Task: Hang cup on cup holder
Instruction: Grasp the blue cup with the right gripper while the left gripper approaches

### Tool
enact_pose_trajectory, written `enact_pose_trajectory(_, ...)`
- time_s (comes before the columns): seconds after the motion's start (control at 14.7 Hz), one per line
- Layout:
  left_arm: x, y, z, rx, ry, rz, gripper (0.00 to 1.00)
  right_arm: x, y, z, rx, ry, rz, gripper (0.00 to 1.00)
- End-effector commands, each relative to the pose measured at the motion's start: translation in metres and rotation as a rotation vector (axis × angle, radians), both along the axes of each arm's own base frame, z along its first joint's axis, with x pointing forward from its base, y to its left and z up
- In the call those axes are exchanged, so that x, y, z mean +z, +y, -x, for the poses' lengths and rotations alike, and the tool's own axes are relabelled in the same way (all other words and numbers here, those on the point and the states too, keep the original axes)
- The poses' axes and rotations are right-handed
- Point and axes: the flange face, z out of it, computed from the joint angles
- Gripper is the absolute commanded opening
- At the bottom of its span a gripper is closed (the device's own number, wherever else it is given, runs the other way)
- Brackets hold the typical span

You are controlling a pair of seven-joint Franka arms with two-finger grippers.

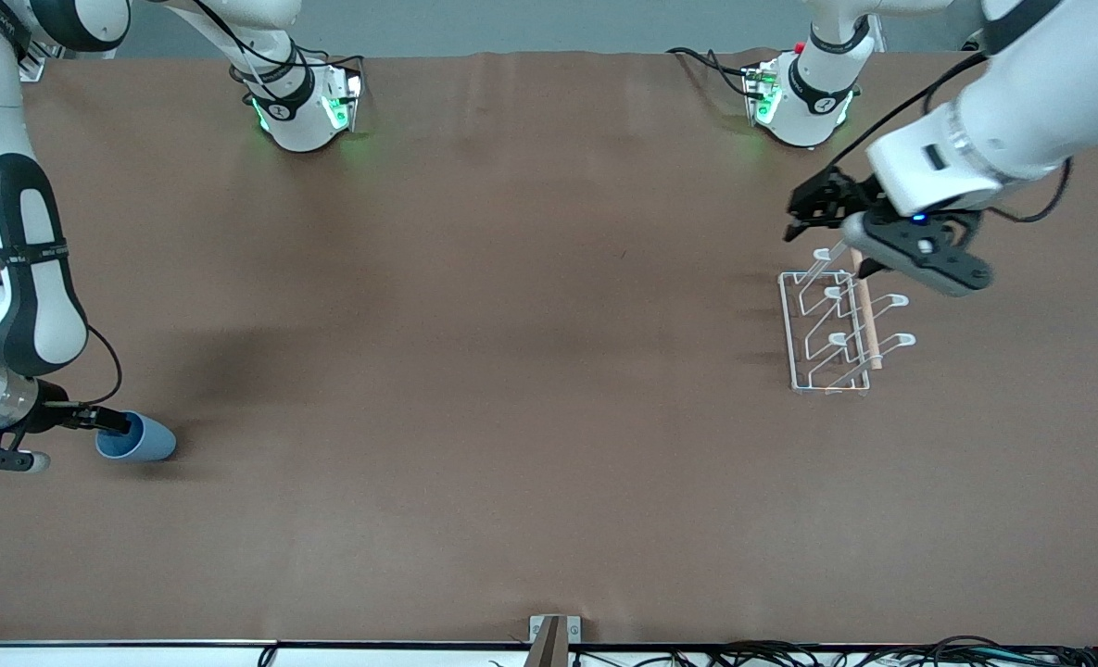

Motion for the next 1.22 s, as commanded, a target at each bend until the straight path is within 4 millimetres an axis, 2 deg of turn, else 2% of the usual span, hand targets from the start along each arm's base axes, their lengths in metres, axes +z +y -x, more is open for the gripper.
enact_pose_trajectory(0.0,-0.011,-0.033,-0.01,-0.109,-0.049,0.028,1.0,-0.005,-0.003,-0.003,-0.006,-0.018,-0.024,0.69)
enact_pose_trajectory(0.14,-0.009,-0.064,-0.005,-0.221,-0.116,0.048,1.0,-0.007,-0.003,-0.005,-0.009,-0.031,-0.018,0.34)
enact_pose_trajectory(0.34,-0.021,-0.098,-0.001,-0.304,-0.157,0.063,1.0,-0.009,-0.002,-0.007,-0.012,-0.033,-0.024,0.07)
enact_pose_trajectory(0.48,-0.022,-0.11,0.003,-0.379,-0.182,0.067,1.0,-0.007,-0.002,-0.007,-0.011,-0.035,-0.022,0.02)
enact_pose_trajectory(0.68,-0.015,-0.125,0.007,-0.515,-0.235,0.079,1.0,0.005,0.008,-0.011,0.008,-0.04,-0.023,0.01)
enact_pose_trajectory(0.88,0.001,-0.143,0.016,-0.607,-0.285,0.096,0.99,0.07,0.036,-0.005,0.067,-0.008,-0.059,0.0)
enact_pose_trajectory(1.09,0.003,-0.159,0.021,-0.65,-0.317,0.114,0.98,0.135,0.096,0.004,0.148,0.022,-0.127,0.0)
enact_pose_trajectory(1.16,0.004,-0.166,0.024,-0.656,-0.324,0.134,0.98,0.156,0.123,0.01,0.166,0.036,-0.196,0.0)
